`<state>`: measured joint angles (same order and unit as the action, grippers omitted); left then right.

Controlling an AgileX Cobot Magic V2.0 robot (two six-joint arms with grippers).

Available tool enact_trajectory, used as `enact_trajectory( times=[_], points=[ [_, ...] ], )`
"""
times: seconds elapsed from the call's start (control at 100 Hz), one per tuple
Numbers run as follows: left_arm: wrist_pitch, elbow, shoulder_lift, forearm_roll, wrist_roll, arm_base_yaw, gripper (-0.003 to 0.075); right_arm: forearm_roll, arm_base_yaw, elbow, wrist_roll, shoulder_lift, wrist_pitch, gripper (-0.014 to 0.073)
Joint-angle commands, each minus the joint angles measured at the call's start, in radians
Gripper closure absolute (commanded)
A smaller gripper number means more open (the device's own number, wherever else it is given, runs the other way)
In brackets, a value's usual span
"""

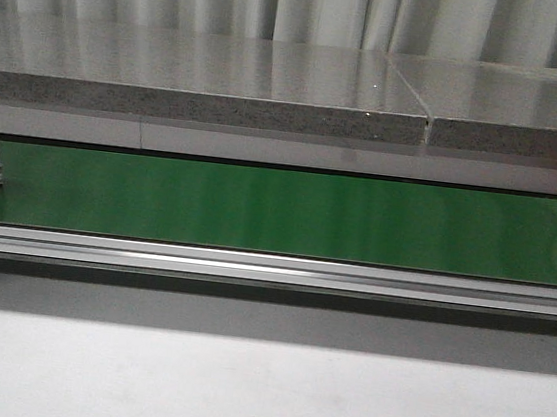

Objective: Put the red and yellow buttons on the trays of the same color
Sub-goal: 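Move the left gripper to a yellow push button and grasp it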

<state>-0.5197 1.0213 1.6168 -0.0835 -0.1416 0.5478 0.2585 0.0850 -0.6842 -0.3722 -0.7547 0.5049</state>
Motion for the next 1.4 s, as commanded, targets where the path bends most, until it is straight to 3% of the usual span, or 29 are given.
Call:
enact_trajectory(
  times=[0.0, 0.53, 0.62, 0.84, 0.98, 1.07, 1.39],
  points=[
    [0.072, 0.022, -0.009, -0.001, -0.009, 0.005, 0.0099, 0.007, 0.0, -0.025, -0.008, 0.007, -0.061, 0.0662],
    [0.169, 0.022, 0.095, -0.001, -0.009, 0.005, 0.0112, 0.007, 0.0, -0.025, -0.008, 0.007, -0.061, 0.0662],
    [0.176, 0.022, 0.095, -0.001, -0.009, 0.005, 0.0187, 0.007, 0.0, -0.025, -0.008, 0.007, -0.061, 0.0662],
    [0.176, 0.022, 0.095, -0.001, -0.009, 0.005, 0.0535, 0.007, 0.0, -0.025, -0.008, 0.007, -0.061, 0.0662],
    [0.176, 0.022, 0.066, -0.001, -0.009, 0.003, 0.0692, 0.007, 0.0, -0.025, -0.008, 0.007, -0.061, 0.0662],
    [0.17, 0.022, 0.03, -0.001, -0.009, 0.001, 0.074, 0.007, 0.0, -0.025, -0.008, 0.007, -0.061, 0.0662],
    [0.097, 0.022, -0.182, -0.003, -0.003, -0.088, 0.0739, 0.007, 0.0, -0.025, -0.008, 0.007, -0.061, 0.0662]
  ],
)
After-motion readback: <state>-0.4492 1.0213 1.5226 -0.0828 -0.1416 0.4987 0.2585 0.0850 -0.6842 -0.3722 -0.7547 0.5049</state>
